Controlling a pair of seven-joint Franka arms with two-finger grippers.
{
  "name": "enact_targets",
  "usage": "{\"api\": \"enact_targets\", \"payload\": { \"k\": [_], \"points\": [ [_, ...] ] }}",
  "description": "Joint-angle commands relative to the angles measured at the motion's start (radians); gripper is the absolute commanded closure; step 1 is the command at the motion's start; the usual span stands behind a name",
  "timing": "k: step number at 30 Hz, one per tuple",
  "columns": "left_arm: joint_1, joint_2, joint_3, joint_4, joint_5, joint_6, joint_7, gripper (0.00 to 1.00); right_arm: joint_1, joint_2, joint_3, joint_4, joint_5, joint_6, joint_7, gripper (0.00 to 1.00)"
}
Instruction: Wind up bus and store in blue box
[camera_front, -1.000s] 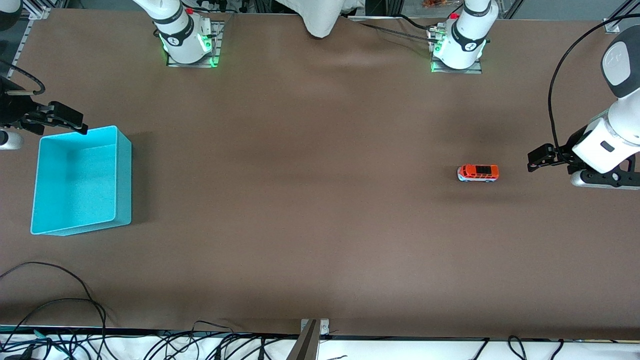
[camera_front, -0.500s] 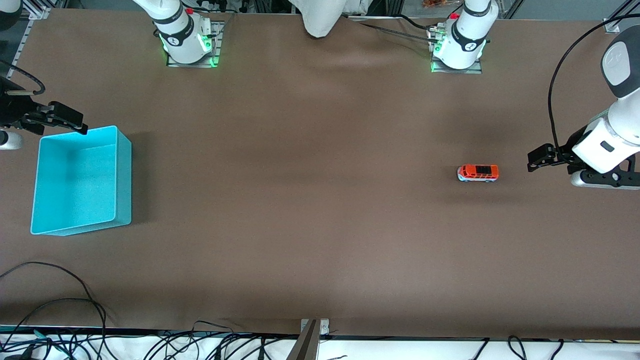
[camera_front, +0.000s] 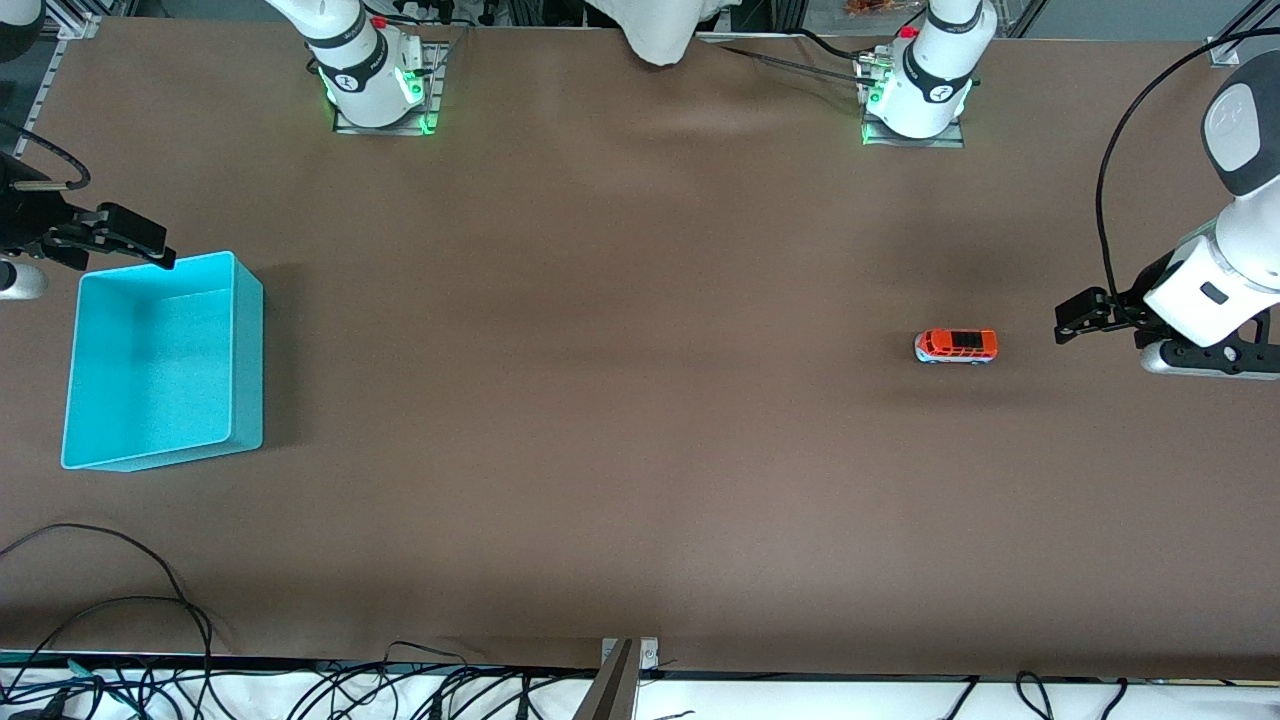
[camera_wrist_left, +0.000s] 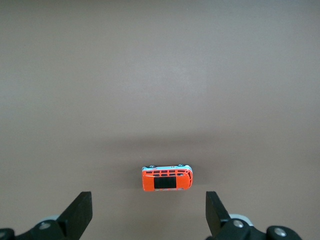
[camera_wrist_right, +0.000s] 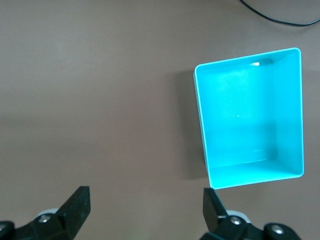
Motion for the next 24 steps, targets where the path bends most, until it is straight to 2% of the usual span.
{"api": "enact_targets", "payload": {
  "k": [1, 24],
  "points": [
    [0.003, -0.007, -0.006, -0.006, 0.012, -0.010, 0.013, 0.00, 0.000, -0.002, 0.001, 0.007, -0.008, 0.001, 0.008, 0.00],
    [0.006, 0.006, -0.005, -0.007, 0.010, -0.019, 0.001, 0.00, 0.002, -0.002, 0.003, 0.007, -0.008, 0.001, 0.010, 0.00]
  ]
}}
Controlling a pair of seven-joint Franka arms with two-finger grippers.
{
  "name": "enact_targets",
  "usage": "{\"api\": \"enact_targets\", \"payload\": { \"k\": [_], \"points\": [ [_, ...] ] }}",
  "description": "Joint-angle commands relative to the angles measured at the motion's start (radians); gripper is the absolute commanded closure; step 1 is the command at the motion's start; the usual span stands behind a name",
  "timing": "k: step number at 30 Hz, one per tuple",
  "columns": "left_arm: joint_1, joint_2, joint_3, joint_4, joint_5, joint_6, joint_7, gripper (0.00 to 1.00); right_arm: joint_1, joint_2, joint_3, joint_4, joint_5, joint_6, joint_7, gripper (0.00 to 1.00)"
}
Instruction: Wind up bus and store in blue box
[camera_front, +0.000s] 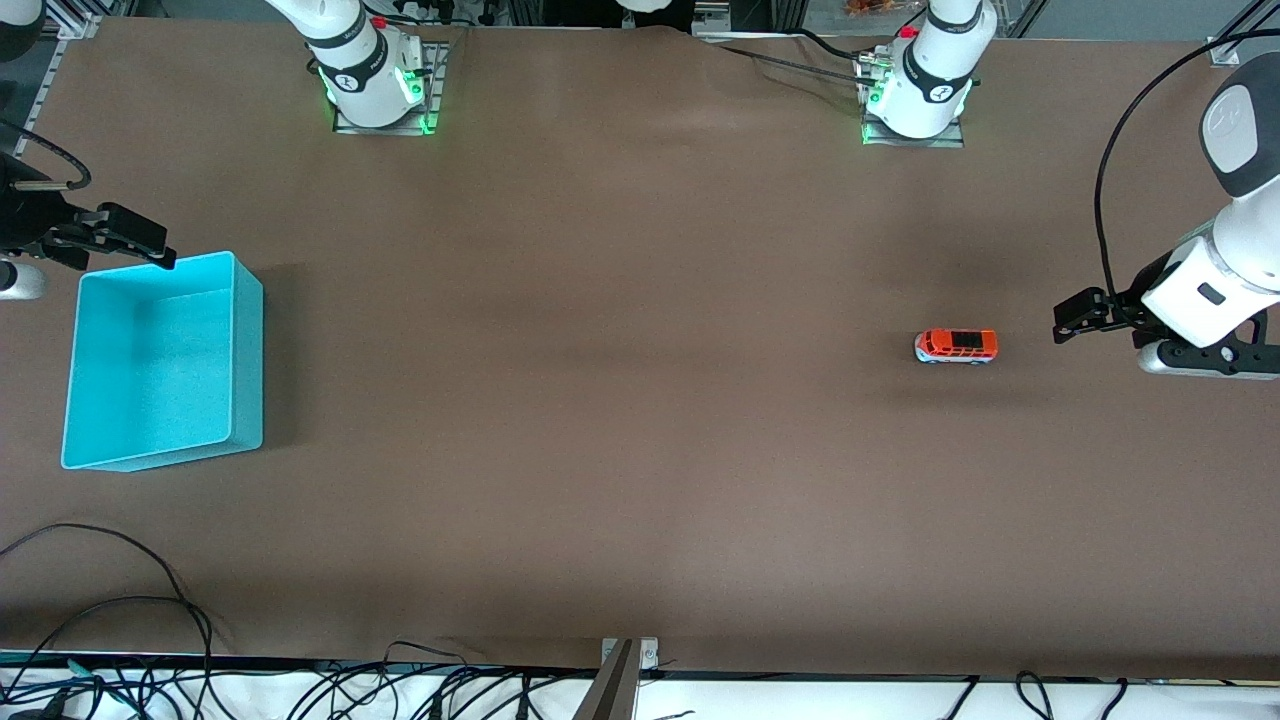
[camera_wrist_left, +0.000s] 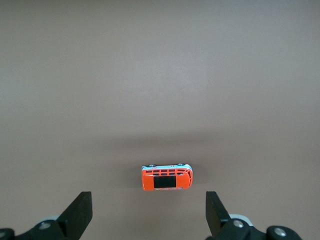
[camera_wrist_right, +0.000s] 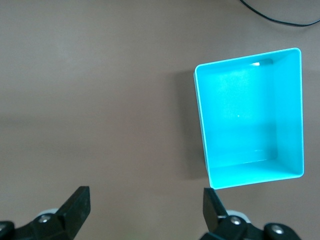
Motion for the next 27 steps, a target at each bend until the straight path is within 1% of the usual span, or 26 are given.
{"api": "enact_targets", "payload": {
  "k": [1, 3, 10, 16, 21, 27],
  "points": [
    [0.009, 0.004, -0.004, -0.004, 0.010, -0.017, -0.008, 0.00, 0.001, -0.002, 0.002, 0.007, -0.008, 0.001, 0.008, 0.00],
    [0.009, 0.006, -0.004, -0.005, 0.008, -0.023, -0.048, 0.00, 0.001, -0.002, 0.001, 0.007, -0.008, 0.001, 0.010, 0.00],
    [0.008, 0.029, -0.004, -0.017, 0.008, -0.037, -0.333, 0.00, 0.001, -0.002, 0.002, 0.007, -0.006, 0.001, 0.010, 0.00],
    [0.005, 0.055, -0.004, -0.027, 0.008, -0.037, -0.517, 0.00, 0.001, -0.002, 0.001, 0.007, -0.006, 0.001, 0.010, 0.00],
    [0.006, 0.081, -0.004, -0.051, 0.008, -0.032, -0.721, 0.00, 0.001, -0.004, 0.001, 0.007, -0.006, 0.000, 0.010, 0.00],
    [0.006, 0.107, -0.004, -0.097, 0.008, -0.011, -0.919, 0.00, 0.001, -0.004, 0.004, 0.007, -0.005, 0.000, 0.010, 0.00]
  ]
}}
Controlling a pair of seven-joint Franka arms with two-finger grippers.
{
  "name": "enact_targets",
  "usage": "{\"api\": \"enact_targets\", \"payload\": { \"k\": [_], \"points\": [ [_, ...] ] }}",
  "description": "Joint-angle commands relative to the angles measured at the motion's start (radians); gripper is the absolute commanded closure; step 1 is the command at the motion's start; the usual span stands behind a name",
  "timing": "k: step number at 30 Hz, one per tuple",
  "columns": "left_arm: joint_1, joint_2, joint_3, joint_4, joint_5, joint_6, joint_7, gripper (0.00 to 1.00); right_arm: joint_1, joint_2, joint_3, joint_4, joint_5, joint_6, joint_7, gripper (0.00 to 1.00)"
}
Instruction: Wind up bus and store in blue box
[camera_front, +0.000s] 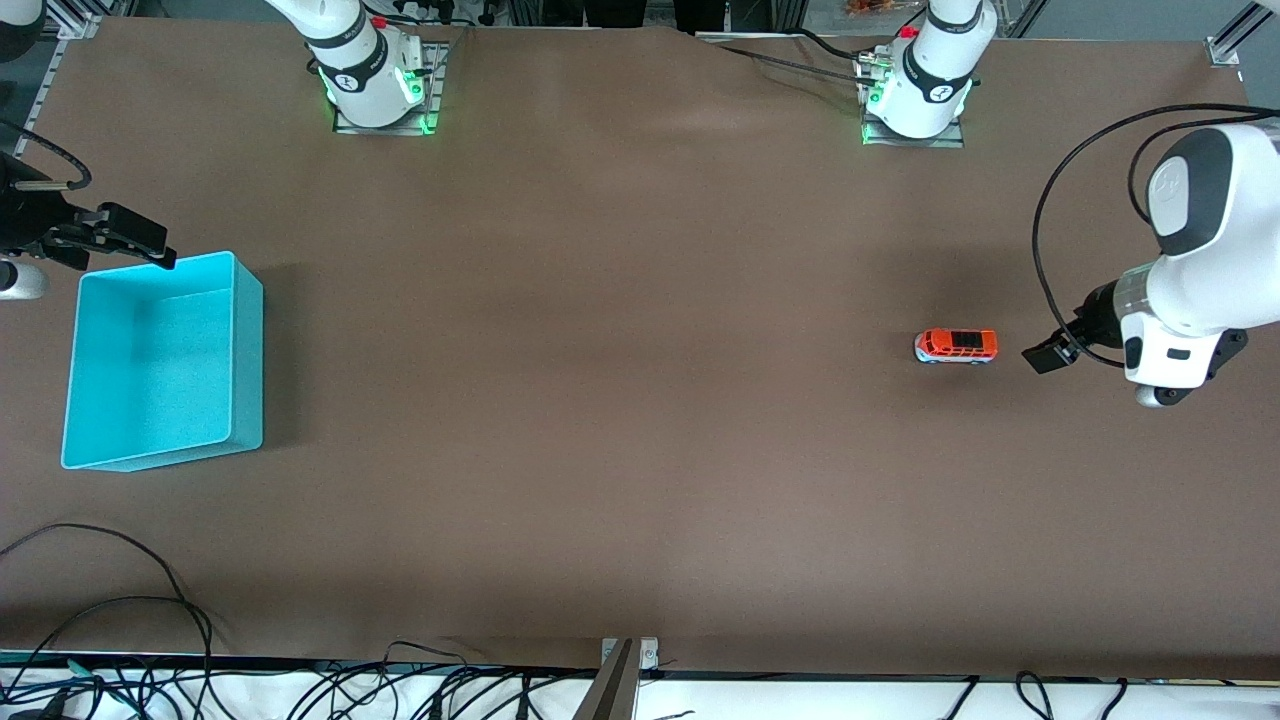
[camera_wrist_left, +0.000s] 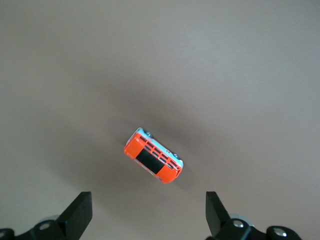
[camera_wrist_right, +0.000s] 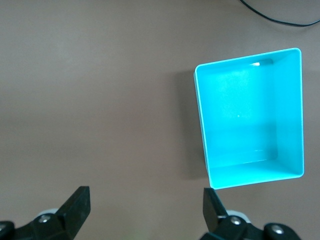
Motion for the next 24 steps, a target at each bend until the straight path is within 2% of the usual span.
{"api": "enact_targets", "payload": {
  "k": [1, 7, 24],
  "points": [
    [0.004, 0.017, -0.005, -0.045, 0.008, 0.029, -0.185, 0.00, 0.001, -0.004, 0.004, 0.007, -0.005, 0.000, 0.010, 0.00],
    [0.003, 0.013, -0.005, -0.164, 0.010, 0.161, -0.382, 0.00, 0.001, -0.005, 0.004, 0.007, -0.005, 0.000, 0.010, 0.00],
    [-0.006, 0.035, -0.007, -0.389, 0.012, 0.479, -0.815, 0.00, 0.001, -0.004, 0.001, 0.007, -0.005, 0.001, 0.008, 0.00]
  ]
}}
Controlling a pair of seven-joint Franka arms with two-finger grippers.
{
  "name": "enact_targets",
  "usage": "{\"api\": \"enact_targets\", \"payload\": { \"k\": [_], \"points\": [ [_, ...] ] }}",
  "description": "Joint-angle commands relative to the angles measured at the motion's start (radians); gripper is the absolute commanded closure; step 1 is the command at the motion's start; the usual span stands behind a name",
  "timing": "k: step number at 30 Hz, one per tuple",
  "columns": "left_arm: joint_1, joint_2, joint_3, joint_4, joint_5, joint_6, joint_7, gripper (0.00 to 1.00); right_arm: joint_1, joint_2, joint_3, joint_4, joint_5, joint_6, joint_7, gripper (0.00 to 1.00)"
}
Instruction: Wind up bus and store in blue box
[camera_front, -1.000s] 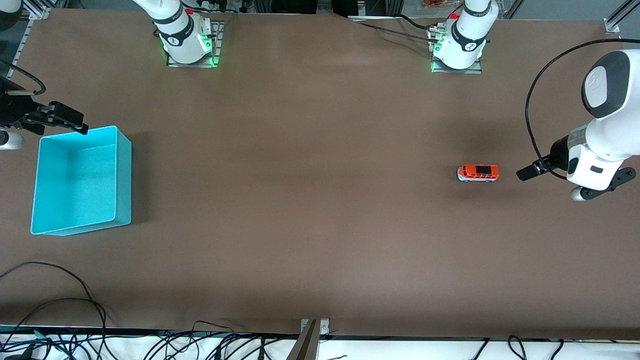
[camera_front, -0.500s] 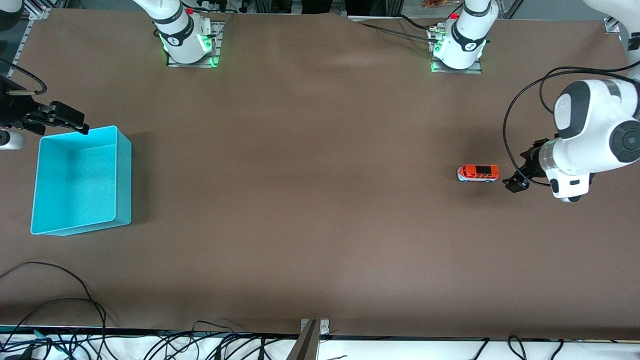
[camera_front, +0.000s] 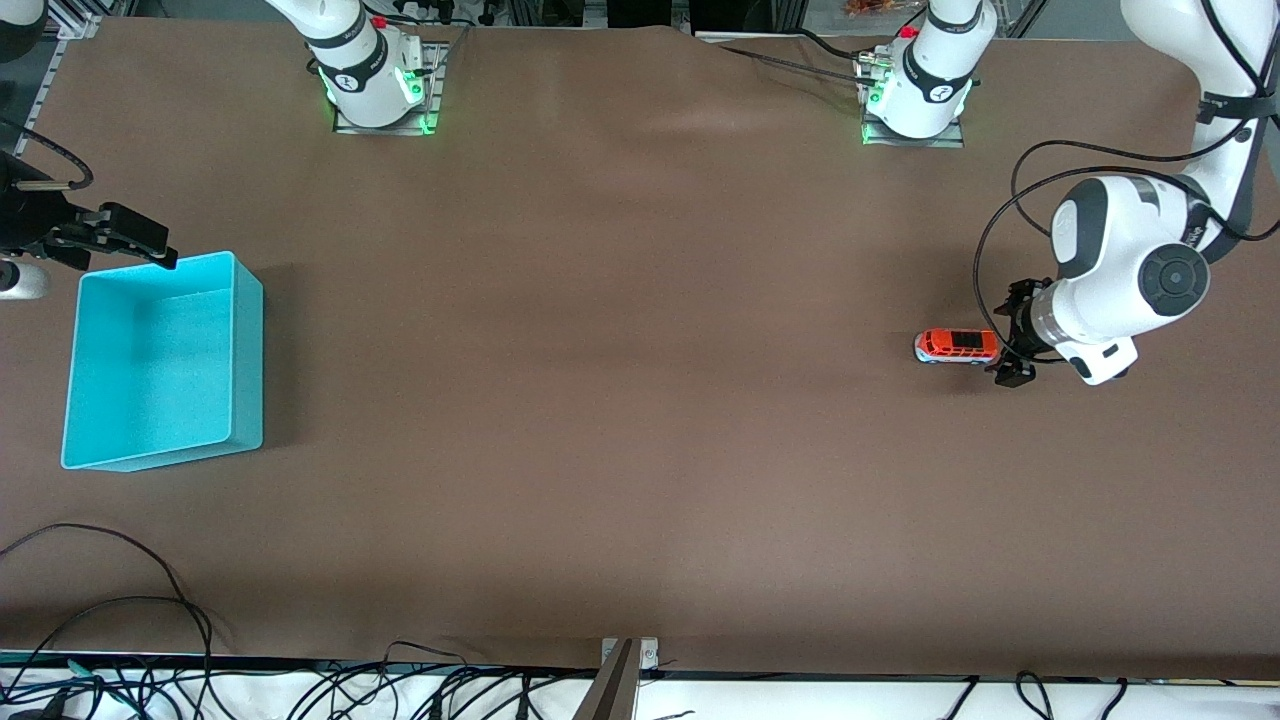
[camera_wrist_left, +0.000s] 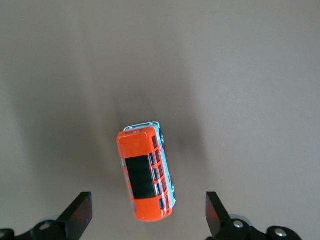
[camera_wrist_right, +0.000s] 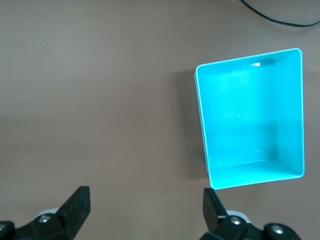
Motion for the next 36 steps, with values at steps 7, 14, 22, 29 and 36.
{"api": "enact_targets", "payload": {
  "k": [7, 14, 22, 29, 36],
  "points": [
    [-0.014, 0.052, -0.015, -0.102, 0.019, 0.192, -0.248, 0.00, 0.000, -0.004, 0.001, 0.007, -0.005, 0.000, 0.010, 0.00],
    [-0.028, 0.094, -0.015, -0.120, 0.022, 0.270, -0.310, 0.02, 0.000, -0.004, 0.000, 0.009, -0.005, 0.001, 0.008, 0.00],
    [-0.027, 0.093, -0.015, -0.135, 0.025, 0.272, -0.310, 0.08, 0.000, -0.004, 0.000, 0.007, -0.005, 0.001, 0.010, 0.00],
    [-0.028, 0.082, -0.015, -0.149, 0.027, 0.270, -0.310, 0.32, 0.000, -0.002, 0.000, 0.007, -0.006, 0.001, 0.008, 0.00],
    [-0.028, 0.082, -0.015, -0.137, 0.027, 0.260, -0.299, 0.74, 0.000, -0.002, 0.000, 0.007, -0.006, 0.003, 0.008, 0.00]
  ]
}}
